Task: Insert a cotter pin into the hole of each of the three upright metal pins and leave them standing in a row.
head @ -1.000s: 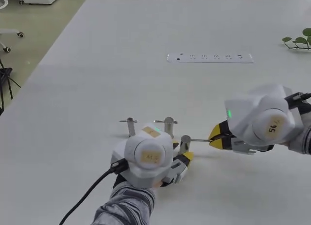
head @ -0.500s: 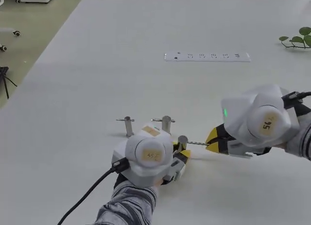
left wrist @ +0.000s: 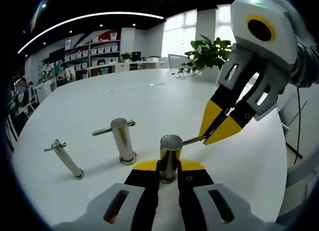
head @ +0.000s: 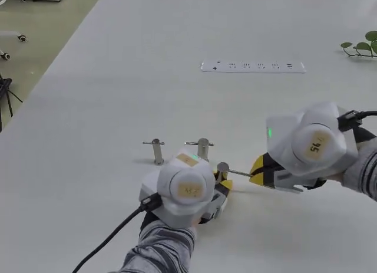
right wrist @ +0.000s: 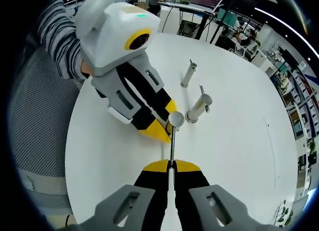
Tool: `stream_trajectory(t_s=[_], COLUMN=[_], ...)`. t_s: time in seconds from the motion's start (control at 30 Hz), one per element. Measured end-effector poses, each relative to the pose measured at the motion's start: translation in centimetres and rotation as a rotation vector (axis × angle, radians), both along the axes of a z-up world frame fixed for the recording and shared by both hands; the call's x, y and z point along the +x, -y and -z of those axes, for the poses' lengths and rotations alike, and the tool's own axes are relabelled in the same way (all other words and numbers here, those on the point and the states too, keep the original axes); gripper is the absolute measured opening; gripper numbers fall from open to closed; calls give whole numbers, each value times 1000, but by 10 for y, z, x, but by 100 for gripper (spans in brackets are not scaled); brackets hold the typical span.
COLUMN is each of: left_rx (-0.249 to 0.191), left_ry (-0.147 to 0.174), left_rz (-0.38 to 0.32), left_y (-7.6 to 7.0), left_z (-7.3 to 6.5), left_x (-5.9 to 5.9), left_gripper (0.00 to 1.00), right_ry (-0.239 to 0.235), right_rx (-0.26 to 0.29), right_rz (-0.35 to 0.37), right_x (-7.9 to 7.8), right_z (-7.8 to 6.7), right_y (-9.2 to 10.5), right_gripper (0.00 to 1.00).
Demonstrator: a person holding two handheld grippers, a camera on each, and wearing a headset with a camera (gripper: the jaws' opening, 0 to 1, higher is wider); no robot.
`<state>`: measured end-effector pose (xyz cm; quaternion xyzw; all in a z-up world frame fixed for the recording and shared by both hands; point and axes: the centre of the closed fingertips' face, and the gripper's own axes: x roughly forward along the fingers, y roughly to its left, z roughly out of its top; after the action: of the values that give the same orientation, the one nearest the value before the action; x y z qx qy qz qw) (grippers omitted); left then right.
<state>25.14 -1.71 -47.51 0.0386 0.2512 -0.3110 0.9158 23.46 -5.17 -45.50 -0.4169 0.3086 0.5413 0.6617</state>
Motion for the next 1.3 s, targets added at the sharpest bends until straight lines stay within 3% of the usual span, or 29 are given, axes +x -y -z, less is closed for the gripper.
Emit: stream_trajectory(t_s=[0.2, 0.63, 0.77, 0.87, 1.3], left_rx=[-1, -18, -9, 30, 40], left_ry=[2, -17, -16, 5, 7], left_rz=[-44, -119, -123, -107, -125], left_y=[-1, -5, -5, -4, -5], left_z=[0, 0, 0, 0, 1], left_x=[1, 2, 2, 1, 1], left_gripper=[10, 10, 9, 9, 9], right_ry=[-19, 9, 21, -22, -3], right_rx=[12, 24, 20, 43, 58], right_rz=[21, 14, 4, 29, 15], right_x=[-3, 1, 2, -4, -2], right_z=[-4, -12, -13, -15, -11], right_y=[-3, -12, -12, -17, -23], right_gripper=[0, 0, 0, 0, 0])
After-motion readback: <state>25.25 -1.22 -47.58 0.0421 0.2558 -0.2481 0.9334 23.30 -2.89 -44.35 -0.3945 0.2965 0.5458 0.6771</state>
